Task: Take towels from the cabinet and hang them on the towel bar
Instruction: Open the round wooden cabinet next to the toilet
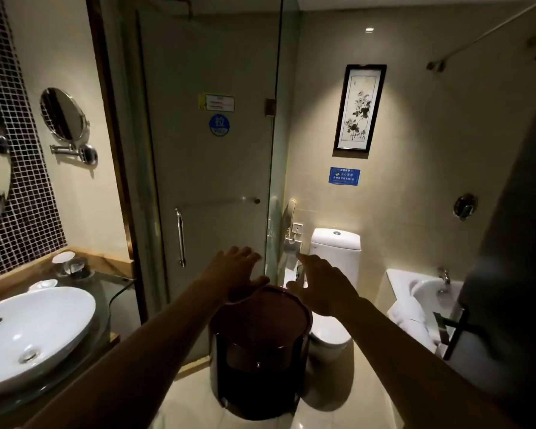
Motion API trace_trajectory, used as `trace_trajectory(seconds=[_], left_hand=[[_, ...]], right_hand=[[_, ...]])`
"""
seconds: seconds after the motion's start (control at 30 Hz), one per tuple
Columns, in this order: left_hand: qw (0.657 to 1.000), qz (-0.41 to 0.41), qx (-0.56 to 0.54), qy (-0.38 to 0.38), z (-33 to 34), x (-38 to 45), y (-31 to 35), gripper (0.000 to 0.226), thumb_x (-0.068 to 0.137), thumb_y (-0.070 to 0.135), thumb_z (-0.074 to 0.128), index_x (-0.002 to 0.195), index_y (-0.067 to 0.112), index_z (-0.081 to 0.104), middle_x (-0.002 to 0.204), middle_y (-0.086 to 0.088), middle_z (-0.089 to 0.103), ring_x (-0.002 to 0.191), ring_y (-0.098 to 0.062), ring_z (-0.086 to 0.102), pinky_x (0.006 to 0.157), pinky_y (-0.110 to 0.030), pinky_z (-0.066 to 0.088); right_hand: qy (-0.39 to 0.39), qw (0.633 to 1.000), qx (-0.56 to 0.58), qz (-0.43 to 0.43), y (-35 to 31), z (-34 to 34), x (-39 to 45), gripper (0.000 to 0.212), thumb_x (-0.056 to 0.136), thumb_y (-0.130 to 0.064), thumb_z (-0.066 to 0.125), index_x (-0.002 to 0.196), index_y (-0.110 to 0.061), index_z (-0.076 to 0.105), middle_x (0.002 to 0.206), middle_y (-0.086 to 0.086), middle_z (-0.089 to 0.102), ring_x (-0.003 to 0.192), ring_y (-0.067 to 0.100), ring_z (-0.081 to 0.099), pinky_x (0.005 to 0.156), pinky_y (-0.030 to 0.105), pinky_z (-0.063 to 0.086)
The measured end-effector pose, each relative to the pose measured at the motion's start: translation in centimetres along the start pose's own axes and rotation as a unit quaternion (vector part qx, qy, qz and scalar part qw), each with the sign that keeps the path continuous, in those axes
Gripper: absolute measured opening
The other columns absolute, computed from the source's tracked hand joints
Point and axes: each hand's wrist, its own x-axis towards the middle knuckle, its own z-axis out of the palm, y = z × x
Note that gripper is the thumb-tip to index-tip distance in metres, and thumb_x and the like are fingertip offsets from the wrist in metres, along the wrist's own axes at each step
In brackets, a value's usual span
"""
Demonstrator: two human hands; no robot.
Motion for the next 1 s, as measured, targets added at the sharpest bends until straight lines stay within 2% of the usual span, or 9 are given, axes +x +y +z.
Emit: trace_trajectory(seconds=[0.1, 0.37, 0.7, 1.0], left_hand=[[1.0, 0.005, 0.013, 0.012, 0.1, 1.3, -0.7, 0.066, 0.095, 0.062, 0.041, 0.149, 0.023, 0.036, 0.156, -0.003, 0.036, 0.139, -0.026, 0.036, 0.109, -0.046, 0.033], [1.0, -0.008, -0.011, -0.017, 1.5, 4.3, -1.4, 0.07, 0.098, 0.062, 0.033, 0.152, 0.019, 0.03, 0.16, -0.004, 0.029, 0.142, -0.026, 0.033, 0.113, -0.046, 0.032], [0.999, -0.016, -0.028, -0.04, 3.3, 7.2, -2.5, 0.067, 0.097, 0.059, 0.04, 0.149, 0.017, 0.035, 0.156, -0.005, 0.034, 0.14, -0.027, 0.033, 0.109, -0.046, 0.036], [0.998, -0.016, -0.006, -0.058, 4.3, 10.4, -3.3, 0.065, 0.099, 0.056, 0.04, 0.15, 0.016, 0.033, 0.157, -0.006, 0.033, 0.141, -0.027, 0.032, 0.112, -0.048, 0.034]], right_hand=[[0.01, 1.0, -0.011, 0.005, 0.1, 0.2, 0.6, 0.073, 0.096, -0.055, 0.049, 0.156, -0.024, 0.02, 0.161, 0.007, 0.03, 0.143, 0.029, 0.035, 0.112, 0.045, 0.032], [-0.025, 0.999, -0.044, 0.001, 2.2, 0.7, 3.4, 0.073, 0.096, -0.057, 0.048, 0.155, -0.022, 0.023, 0.158, 0.006, 0.034, 0.142, 0.029, 0.037, 0.113, 0.044, 0.033], [-0.021, 0.999, -0.033, -0.003, 2.9, 2.6, 6.8, 0.068, 0.096, -0.054, 0.049, 0.153, -0.022, 0.028, 0.154, 0.004, 0.041, 0.138, 0.027, 0.042, 0.11, 0.041, 0.034], [-0.02, 0.999, -0.026, 0.006, 4.5, 3.5, 9.7, 0.063, 0.096, -0.051, 0.048, 0.149, -0.021, 0.033, 0.149, 0.005, 0.045, 0.135, 0.027, 0.044, 0.108, 0.04, 0.037]])
